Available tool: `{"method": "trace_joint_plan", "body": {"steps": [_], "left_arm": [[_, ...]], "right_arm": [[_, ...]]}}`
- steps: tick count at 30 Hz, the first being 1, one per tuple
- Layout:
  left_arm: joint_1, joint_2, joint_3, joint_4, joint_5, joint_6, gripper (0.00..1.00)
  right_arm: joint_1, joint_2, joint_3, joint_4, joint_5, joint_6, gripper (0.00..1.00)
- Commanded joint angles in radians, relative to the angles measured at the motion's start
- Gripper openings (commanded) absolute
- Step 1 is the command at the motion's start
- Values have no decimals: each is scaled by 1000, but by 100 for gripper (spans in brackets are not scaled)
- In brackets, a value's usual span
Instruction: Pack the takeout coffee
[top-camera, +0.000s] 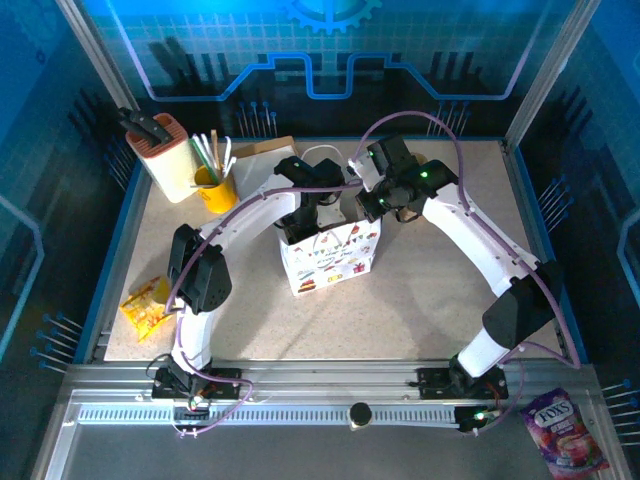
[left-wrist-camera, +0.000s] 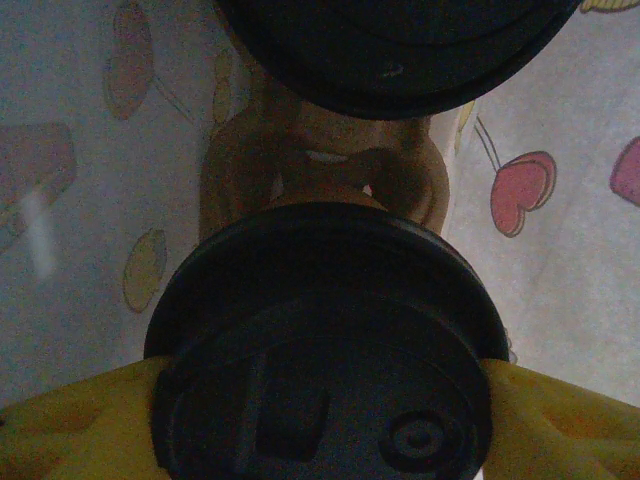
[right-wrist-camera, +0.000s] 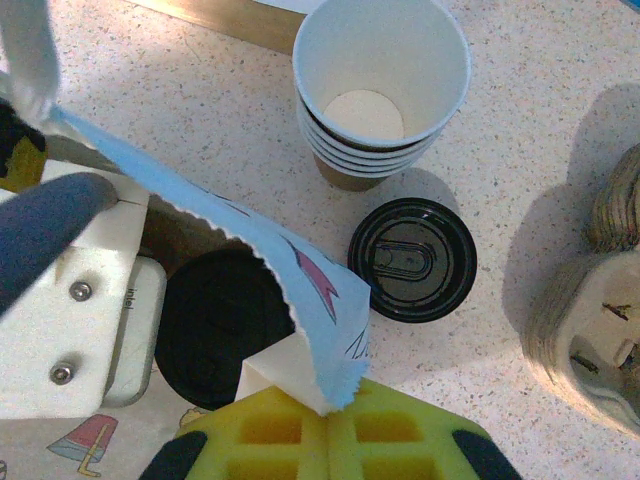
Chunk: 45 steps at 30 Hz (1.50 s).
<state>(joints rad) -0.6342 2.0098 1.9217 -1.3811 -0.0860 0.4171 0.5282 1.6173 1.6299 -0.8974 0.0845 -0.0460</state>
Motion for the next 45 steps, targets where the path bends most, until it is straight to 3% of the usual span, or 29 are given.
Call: {"method": "trace_joint_plan", "body": {"steps": [1,34,45], "left_arm": [[-3,2,19,6,3,-14,52],[1,1,-3,34,11,3,52],[8,-9,17,25,31,18,52]], "right_arm": [[-5,39,-4,-60,-12,-13,7],[-7,41,1,-62,-12,-13,7],[-53,52,51,-90,-54,-28,6]]}}
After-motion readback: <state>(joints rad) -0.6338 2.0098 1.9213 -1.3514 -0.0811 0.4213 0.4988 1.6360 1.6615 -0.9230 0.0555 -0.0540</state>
